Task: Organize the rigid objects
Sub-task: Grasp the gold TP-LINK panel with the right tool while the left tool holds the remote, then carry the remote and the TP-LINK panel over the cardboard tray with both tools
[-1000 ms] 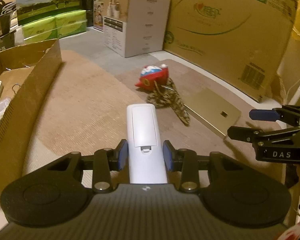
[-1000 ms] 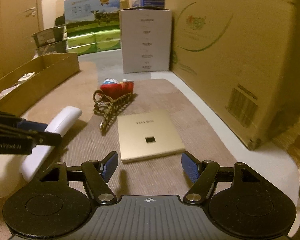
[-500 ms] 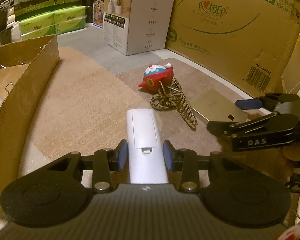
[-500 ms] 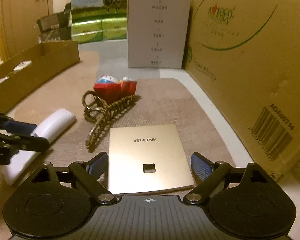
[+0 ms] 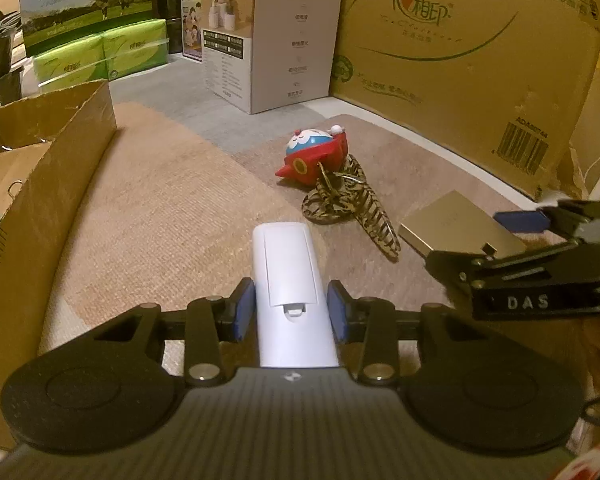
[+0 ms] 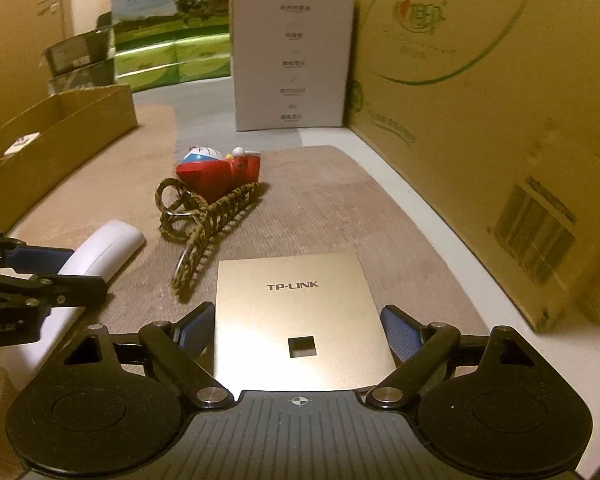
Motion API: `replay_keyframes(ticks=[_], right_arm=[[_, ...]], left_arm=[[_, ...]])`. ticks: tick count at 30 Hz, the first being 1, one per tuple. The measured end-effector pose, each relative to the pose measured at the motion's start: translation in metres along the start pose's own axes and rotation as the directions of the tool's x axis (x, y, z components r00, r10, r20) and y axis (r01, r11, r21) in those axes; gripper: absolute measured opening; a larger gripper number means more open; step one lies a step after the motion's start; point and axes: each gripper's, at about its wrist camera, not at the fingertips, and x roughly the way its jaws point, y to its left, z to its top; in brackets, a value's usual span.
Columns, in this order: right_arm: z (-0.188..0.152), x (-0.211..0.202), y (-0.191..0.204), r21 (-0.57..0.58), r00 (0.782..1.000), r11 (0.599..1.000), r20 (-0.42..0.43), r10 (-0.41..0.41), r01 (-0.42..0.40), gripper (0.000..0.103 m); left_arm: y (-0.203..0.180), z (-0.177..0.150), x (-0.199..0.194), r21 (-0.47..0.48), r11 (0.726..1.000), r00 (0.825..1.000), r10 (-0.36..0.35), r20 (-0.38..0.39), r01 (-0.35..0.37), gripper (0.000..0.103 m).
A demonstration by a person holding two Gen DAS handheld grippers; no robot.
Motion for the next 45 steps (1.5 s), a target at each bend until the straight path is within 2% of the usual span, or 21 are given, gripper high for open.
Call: replay_keyframes(ticks=[12, 21, 45], right_arm=[[-0.024, -0.049, 0.022, 0.170, 0.997, 0.985, 0.067, -0.029, 0.017, 0.087], [-0.024, -0.077, 0.049, 0.209, 0.994, 0.978, 0.106, -0.040, 0.017, 0.087], [0.013, -0.116, 0.102, 0.166, 0.977, 0.986, 0.209, -0.039, 0.004, 0.087]], left_arm=[[0.010, -0.017, -0.038, 0.062, 0.998, 1.000, -0.029, 0.012, 0.028, 0.035], [0.027, -0.015, -0.066, 0.054, 0.998, 0.998, -0.036, 0.049, 0.034, 0.034], [0.066, 0.008, -0.132, 0.029, 0.999, 0.985, -0.043, 0.166, 0.038, 0.034]])
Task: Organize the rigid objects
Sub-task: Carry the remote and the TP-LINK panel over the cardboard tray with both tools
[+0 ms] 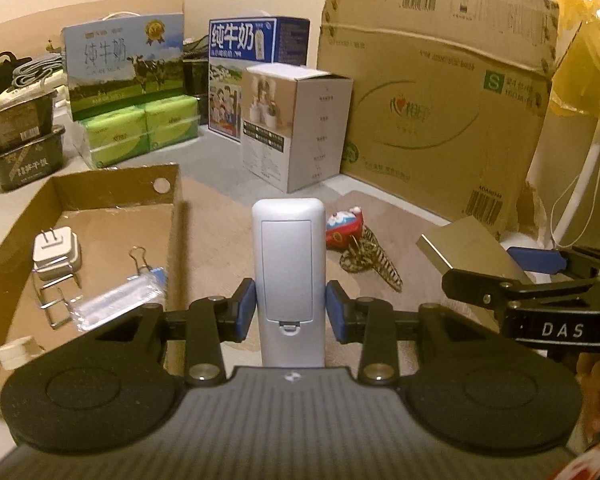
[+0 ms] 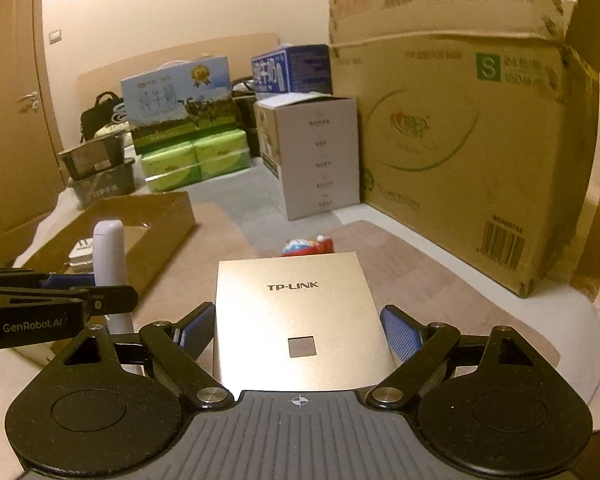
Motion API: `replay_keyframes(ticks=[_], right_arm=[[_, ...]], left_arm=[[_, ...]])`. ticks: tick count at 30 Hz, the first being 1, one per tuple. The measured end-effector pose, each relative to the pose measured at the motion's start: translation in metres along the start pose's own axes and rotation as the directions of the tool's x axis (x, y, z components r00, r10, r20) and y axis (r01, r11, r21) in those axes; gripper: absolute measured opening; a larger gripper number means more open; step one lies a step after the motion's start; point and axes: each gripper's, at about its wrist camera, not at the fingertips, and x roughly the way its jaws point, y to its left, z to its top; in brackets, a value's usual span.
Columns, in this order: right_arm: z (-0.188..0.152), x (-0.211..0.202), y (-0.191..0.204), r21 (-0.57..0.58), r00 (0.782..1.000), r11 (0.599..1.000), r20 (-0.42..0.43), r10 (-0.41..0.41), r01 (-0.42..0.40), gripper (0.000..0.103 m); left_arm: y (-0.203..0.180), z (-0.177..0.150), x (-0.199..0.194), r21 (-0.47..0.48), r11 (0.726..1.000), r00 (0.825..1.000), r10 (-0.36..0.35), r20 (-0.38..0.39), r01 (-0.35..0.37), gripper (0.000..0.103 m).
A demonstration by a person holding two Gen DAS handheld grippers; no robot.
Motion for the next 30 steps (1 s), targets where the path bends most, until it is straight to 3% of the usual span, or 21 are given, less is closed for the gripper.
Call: replay_keyframes(ticks=[8, 20, 30], right_arm=[[0.018, -0.005, 0.036, -0.031, 0.999, 0.999, 0.037, 0.021, -0.020, 0.087], [0.045, 0.009, 0.113, -0.058, 0.994, 0.994, 0.057, 0.093, -0.089, 0.087], [0.057, 0.045, 0.170, -0.057, 0.988, 0.987, 0.018, 0.153, -0.151, 0.087]], left_arm=[[0.028, 0.017, -0.032, -0.001, 1.000, 1.000, 0.000, 0.030, 0.001, 0.034], [0.110, 0.040, -0.072, -0.034, 0.998, 0.998, 0.056, 0.042, -0.054, 0.034], [0.181, 0.045, -0.071, -0.037, 0.994, 0.995, 0.099, -0.034, -0.100, 0.034]])
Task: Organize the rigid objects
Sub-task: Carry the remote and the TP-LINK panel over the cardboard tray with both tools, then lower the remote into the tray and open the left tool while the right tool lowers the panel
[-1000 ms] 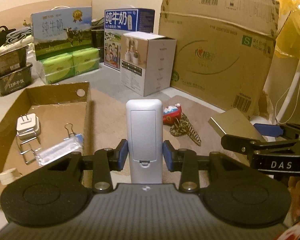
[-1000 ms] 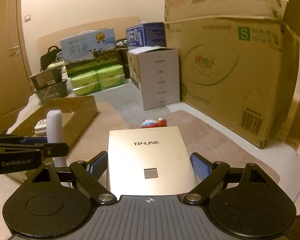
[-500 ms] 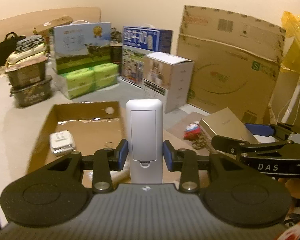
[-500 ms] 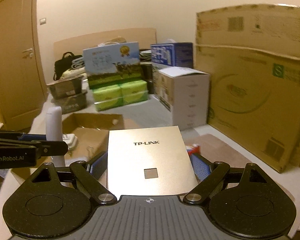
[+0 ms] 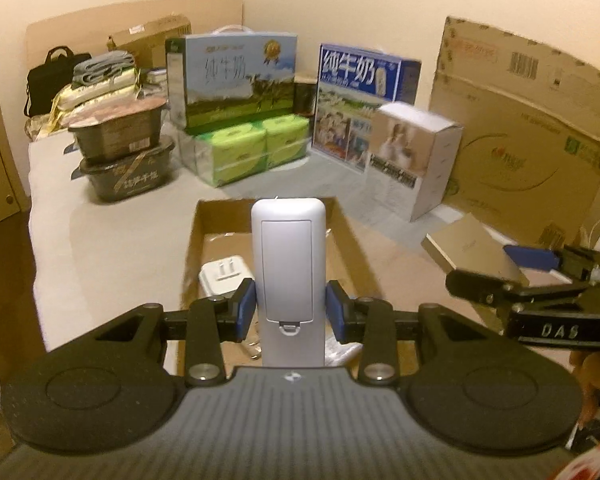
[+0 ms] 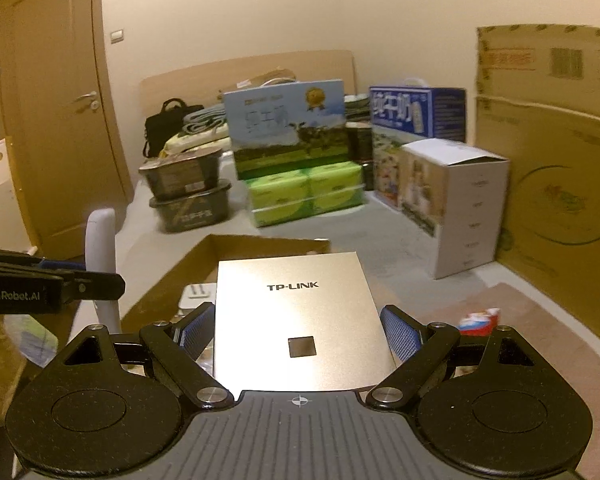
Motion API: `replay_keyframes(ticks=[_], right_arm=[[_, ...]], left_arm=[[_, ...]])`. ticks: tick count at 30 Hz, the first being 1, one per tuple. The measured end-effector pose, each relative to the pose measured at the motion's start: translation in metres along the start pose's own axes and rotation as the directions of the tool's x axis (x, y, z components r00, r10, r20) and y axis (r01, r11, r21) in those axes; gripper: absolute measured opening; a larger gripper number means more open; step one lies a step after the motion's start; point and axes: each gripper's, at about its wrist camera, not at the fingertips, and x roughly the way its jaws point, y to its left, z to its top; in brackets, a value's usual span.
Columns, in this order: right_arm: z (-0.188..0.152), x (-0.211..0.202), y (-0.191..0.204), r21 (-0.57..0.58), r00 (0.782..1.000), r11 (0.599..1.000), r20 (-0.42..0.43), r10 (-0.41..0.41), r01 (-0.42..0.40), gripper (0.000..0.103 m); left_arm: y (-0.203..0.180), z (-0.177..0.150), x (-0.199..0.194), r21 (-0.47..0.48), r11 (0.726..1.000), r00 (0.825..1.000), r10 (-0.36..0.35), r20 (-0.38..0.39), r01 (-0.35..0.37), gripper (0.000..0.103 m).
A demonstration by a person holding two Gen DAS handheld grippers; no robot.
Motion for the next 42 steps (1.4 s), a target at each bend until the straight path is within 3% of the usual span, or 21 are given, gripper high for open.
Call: replay_keyframes(ticks=[13, 16, 27, 42], right_arm=[[0.003, 0.035, 0.012, 0.006, 1.000, 1.000, -0.029, 0.003, -0.003, 0.087], [0.002, 0.041, 0.010, 0.013, 0.999, 1.000, -0.034, -0.001, 0.001, 0.087], [0.000, 0.061, 0.019, 0.024, 0.998, 1.000, -0.057, 0.012, -0.011, 0.087], [-0.001, 0.098, 0.032, 0.072, 0.993, 0.997, -0.111, 0.047, -0.040, 0.088]], left_arm=[[0.017, -0.014, 0.043, -0.043, 0.999, 0.995, -0.020, -0.097, 0.016, 0.034], [0.023, -0.015, 0.047, -0.063, 0.998, 0.996, -0.008, -0.083, 0.003, 0.040], [0.048, -0.024, 0.045, -0.091, 0.995, 0.996, 0.029, -0.081, -0.036, 0.040], [0.059, -0.030, 0.052, -0.109, 0.994, 0.996, 0.012, -0.088, -0.022, 0.039]])
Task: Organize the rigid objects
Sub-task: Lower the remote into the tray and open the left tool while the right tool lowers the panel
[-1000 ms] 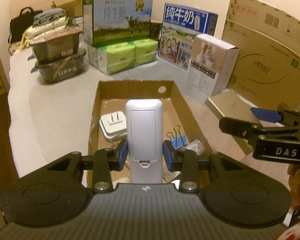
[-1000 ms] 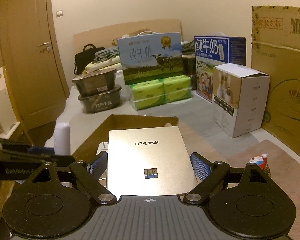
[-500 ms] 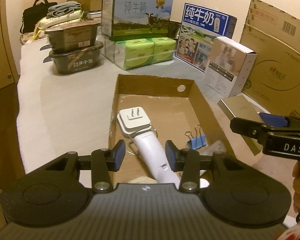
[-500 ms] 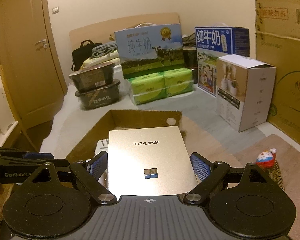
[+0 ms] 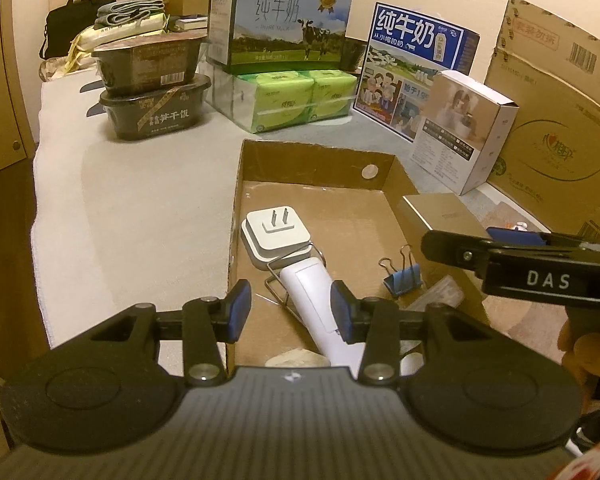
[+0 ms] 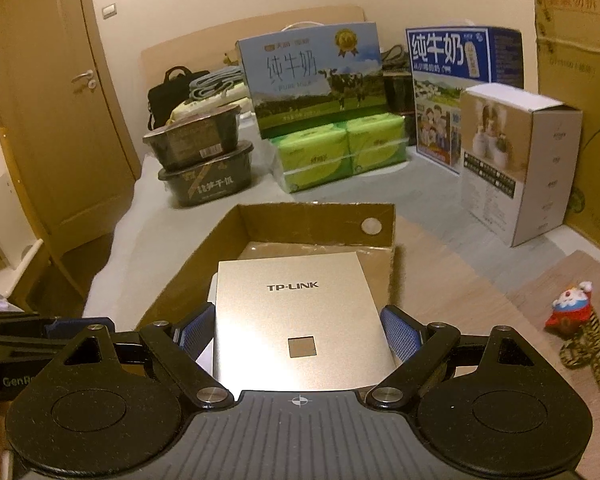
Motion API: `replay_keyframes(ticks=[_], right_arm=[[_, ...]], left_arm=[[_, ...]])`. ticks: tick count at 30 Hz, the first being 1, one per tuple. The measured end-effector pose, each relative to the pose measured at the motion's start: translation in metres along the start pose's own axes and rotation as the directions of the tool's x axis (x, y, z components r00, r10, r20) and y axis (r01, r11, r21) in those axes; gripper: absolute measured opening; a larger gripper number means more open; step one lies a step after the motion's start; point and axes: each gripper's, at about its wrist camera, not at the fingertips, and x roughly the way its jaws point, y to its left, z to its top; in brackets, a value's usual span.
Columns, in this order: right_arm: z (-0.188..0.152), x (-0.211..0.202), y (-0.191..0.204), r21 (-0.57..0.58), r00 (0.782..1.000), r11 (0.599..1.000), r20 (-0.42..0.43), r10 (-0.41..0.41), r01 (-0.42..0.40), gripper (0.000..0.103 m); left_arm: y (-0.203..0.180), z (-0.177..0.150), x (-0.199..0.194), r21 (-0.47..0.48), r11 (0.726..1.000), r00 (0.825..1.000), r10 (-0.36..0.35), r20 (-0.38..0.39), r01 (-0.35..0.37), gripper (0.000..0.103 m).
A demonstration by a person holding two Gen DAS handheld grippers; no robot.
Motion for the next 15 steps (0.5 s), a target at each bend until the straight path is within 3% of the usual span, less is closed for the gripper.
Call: replay_keyframes(ticks=[5, 8, 15], right_arm=[[0.000, 0.010, -0.003, 0.035, 1.000, 0.999, -0.008, 0.022, -0.021, 0.088], [0.000, 0.014, -0.007, 0.068, 0.997, 0.995, 0.006, 0.074, -0.075, 0.088], [-0.001, 0.003, -0.016, 0.080, 0.999, 0.996, 0.023, 0.028, -0.030, 0.089]], left_arm=[[0.003, -0.001, 0.005, -0.004, 1.000, 1.000, 0.001, -0.004, -0.001, 0.039], [0.004, -0.002, 0.008, -0.004, 1.000, 1.000, 0.004, -0.006, -0.004, 0.039], [0.001, -0.007, 0.008, -0.012, 1.000, 1.000, 0.007, -0.006, -0.007, 0.043]])
